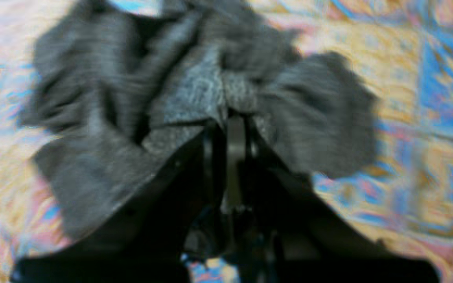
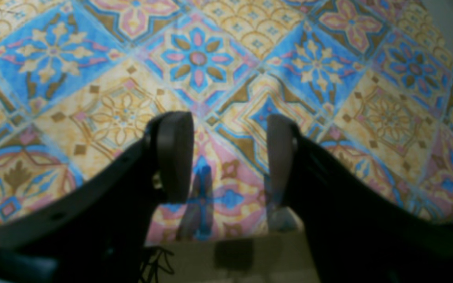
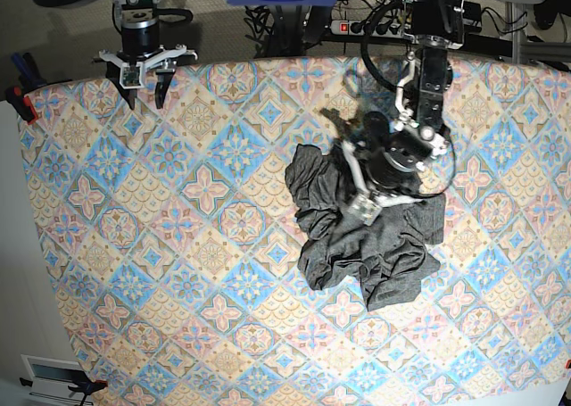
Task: Layout the t-shirt on the table in an organized manner, then fold the t-shirt properly
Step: 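Drag the held shirt across the table with the left gripper to spread it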
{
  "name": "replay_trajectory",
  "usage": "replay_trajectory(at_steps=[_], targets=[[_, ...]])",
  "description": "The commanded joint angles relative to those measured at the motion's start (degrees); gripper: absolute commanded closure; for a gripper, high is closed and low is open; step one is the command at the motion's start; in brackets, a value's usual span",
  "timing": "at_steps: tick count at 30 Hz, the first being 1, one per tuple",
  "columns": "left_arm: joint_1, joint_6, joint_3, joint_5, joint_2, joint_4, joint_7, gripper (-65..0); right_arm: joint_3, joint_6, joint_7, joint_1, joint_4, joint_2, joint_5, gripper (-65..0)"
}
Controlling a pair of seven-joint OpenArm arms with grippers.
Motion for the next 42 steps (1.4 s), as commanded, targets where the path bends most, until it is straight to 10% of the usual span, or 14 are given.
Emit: replay_trajectory(at_steps=[1, 12, 24, 31, 42], targets=[[-0.68, -0.1, 1.45, -0.84, -0.02, 2.47, -1.13, -2.3, 0.03, -0.13, 1.54, -0.45, 0.81, 0.24, 0.1, -28.6], [-5.43, -0.1, 14.28, -0.23, 6.75, 3.44, -0.61, -2.3, 0.29, -0.13, 1.54, -0.45, 0.73, 0.24, 0.1, -28.6], [-21.78, 0.16, 24.04, -0.23, 17.91, -19.6, -0.17, -2.3, 0.47, -0.13, 1.54, -0.36, 0.73, 0.24, 0.1, -28.6], [-29.16, 4.38, 39.42, -0.93, 17.91, -32.34, -11.51, -3.5, 0.47, -0.13, 1.54, -0.36, 0.73, 0.15, 0.1, -28.6], [-23.8, 6.49, 42.68, -0.4, 17.91, -32.26, -19.42, -38.3, 0.47, -0.13, 1.27, -0.36, 0.64, 0.24, 0.1, -28.6]])
